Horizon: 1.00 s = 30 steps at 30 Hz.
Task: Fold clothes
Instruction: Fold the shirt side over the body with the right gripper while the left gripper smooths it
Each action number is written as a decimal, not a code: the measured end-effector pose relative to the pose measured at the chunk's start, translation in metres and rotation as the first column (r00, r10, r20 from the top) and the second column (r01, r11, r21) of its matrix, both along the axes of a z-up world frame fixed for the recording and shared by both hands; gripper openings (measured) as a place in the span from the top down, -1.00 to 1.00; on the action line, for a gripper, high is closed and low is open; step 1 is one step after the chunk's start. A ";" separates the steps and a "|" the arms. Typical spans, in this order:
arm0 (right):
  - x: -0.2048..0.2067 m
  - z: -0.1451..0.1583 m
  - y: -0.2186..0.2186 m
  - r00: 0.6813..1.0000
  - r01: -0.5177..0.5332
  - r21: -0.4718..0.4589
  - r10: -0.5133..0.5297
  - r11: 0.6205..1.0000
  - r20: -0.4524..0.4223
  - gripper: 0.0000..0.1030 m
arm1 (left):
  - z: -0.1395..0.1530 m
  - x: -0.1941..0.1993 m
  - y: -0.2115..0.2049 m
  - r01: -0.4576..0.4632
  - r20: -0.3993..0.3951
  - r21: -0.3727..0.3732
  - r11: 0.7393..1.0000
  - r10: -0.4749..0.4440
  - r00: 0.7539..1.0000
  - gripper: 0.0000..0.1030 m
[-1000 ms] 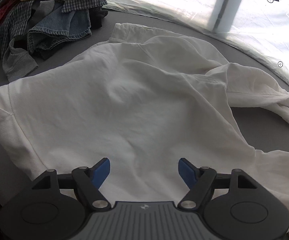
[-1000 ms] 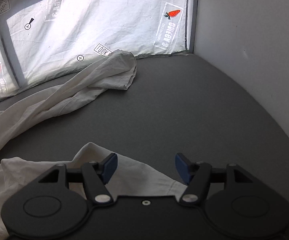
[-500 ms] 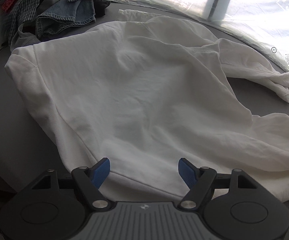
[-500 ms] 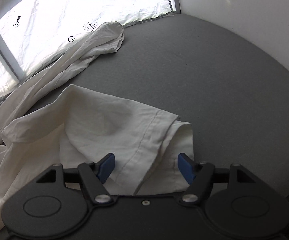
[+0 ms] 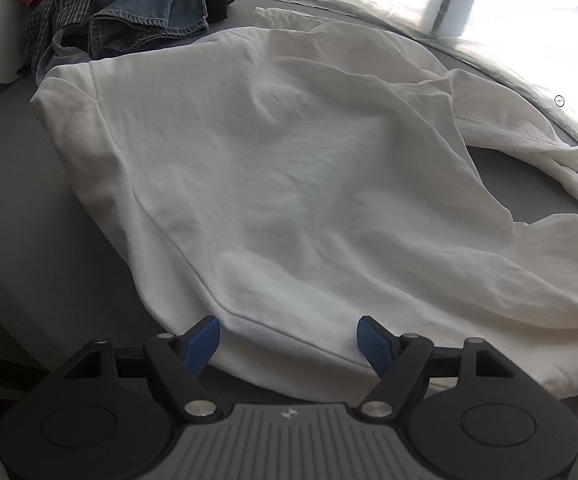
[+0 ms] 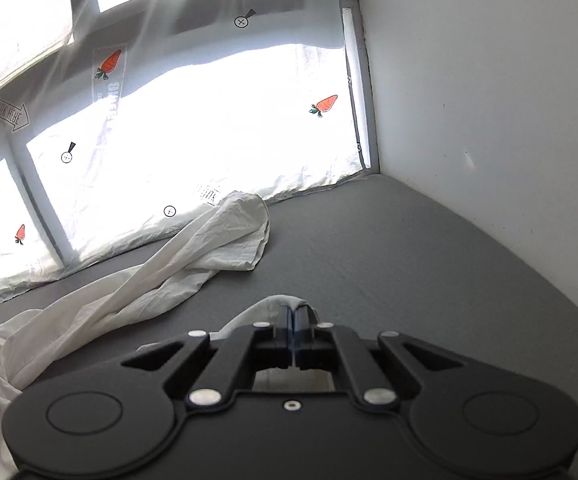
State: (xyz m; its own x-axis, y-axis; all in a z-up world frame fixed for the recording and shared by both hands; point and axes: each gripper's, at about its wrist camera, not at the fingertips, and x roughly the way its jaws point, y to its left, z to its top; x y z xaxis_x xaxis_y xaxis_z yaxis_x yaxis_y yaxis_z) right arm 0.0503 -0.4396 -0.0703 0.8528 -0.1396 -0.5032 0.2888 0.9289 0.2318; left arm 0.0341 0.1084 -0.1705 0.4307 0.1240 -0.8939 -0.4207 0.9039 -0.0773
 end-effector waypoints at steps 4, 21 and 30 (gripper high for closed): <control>0.039 0.016 -0.011 0.995 -0.012 -0.006 0.013 1.000 0.103 0.98 | 0.005 -0.001 0.007 -0.031 0.016 -0.006 1.000 0.031 0.999 -0.48; -0.021 -0.130 -0.031 0.939 0.315 0.490 -0.192 0.813 -0.286 0.21 | 0.001 -0.005 0.026 -0.099 0.007 -0.027 0.995 0.099 0.995 -0.48; -0.034 -0.182 -0.038 0.923 0.385 0.751 -0.239 0.537 -0.302 0.20 | 0.004 -0.005 0.026 -0.076 0.002 -0.022 0.997 0.076 0.997 -0.48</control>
State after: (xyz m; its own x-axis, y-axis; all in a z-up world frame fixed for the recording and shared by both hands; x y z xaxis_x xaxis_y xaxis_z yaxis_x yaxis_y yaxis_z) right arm 0.0166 -0.4773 -0.2522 0.7418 0.1284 -0.6582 0.6201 0.2423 0.7462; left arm 0.0287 0.1343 -0.1666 0.4235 0.1368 -0.8955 -0.4879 0.8674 -0.0982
